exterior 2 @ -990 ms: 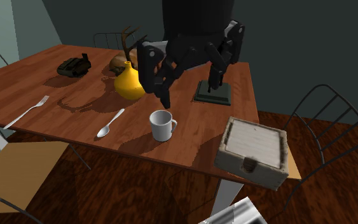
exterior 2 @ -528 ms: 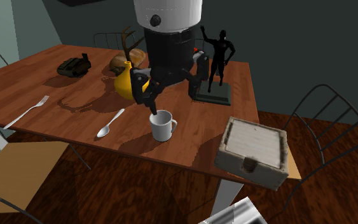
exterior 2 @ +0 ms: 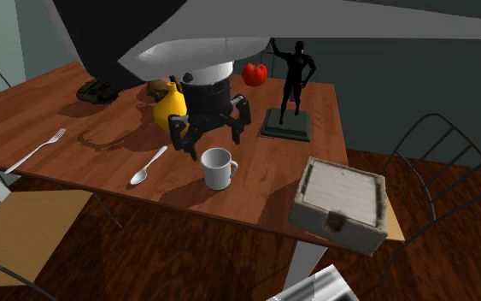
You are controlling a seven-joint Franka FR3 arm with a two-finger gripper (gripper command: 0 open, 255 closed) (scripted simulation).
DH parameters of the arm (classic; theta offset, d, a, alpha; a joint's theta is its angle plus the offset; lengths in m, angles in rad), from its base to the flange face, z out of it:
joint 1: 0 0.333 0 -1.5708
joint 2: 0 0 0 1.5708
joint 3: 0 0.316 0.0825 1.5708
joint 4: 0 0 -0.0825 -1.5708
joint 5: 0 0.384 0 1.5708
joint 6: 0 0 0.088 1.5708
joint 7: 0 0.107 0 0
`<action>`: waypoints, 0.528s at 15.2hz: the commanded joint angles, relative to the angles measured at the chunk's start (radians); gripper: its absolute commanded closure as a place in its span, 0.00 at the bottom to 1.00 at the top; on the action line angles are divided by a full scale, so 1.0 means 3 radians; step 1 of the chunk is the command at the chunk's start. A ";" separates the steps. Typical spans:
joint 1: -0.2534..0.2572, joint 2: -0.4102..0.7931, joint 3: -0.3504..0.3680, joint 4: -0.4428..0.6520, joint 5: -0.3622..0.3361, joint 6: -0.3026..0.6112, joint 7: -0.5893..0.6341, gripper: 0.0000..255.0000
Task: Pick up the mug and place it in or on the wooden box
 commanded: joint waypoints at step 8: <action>0.0001 0.1137 0.0037 0.0439 -0.0049 0.0560 0.0132 0.00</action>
